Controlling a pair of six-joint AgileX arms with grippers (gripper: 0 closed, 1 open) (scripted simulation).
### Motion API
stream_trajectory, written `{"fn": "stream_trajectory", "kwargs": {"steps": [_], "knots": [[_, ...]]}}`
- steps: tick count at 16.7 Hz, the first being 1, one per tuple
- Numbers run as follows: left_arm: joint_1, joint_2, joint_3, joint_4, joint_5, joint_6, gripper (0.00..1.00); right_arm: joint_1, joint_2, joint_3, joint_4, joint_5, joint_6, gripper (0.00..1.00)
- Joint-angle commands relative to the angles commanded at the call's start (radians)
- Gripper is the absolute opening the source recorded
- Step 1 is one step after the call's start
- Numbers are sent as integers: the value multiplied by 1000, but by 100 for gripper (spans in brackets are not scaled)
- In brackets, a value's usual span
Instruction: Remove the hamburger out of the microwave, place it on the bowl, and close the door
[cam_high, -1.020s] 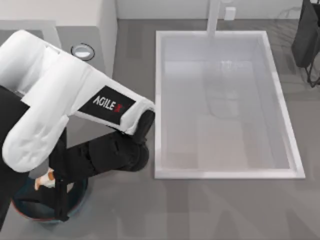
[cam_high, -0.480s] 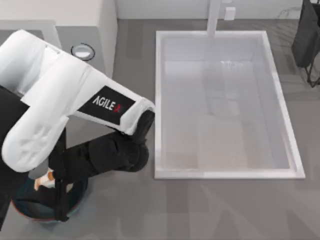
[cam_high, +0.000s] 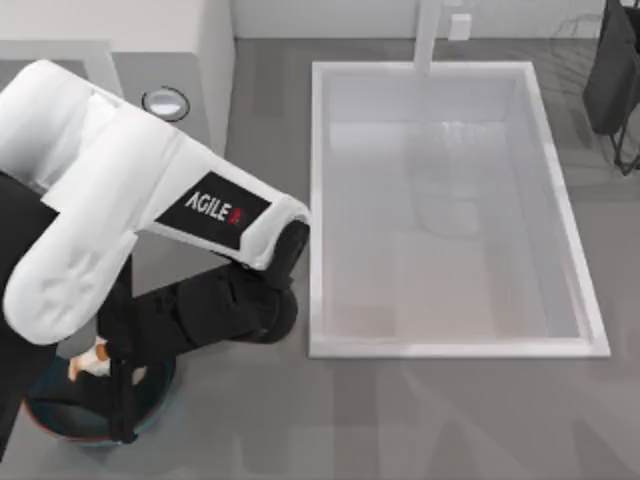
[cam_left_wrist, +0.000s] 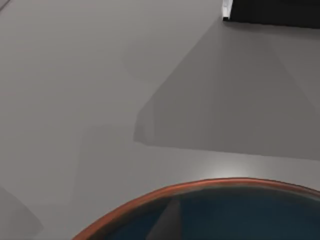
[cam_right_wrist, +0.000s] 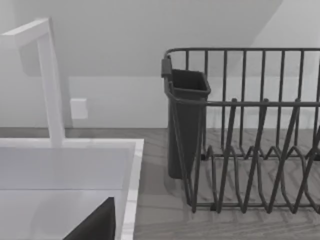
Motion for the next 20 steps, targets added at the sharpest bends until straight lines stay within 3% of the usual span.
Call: {"fn": "stream_trajectory", "kwargs": {"steps": [6, 11, 15, 20], "knots": [[-11, -48, 4, -21, -22, -50, 100, 0, 0, 0, 0, 0, 0, 100], [39, -195, -119, 125, 37, 100, 100, 0, 0, 0, 0, 0, 0, 100], [124, -492, -322, 392, 137, 408, 100, 0, 0, 0, 0, 0, 0, 100], [259, -994, -624, 797, 294, 1011, 100, 0, 0, 0, 0, 0, 0, 100]]}}
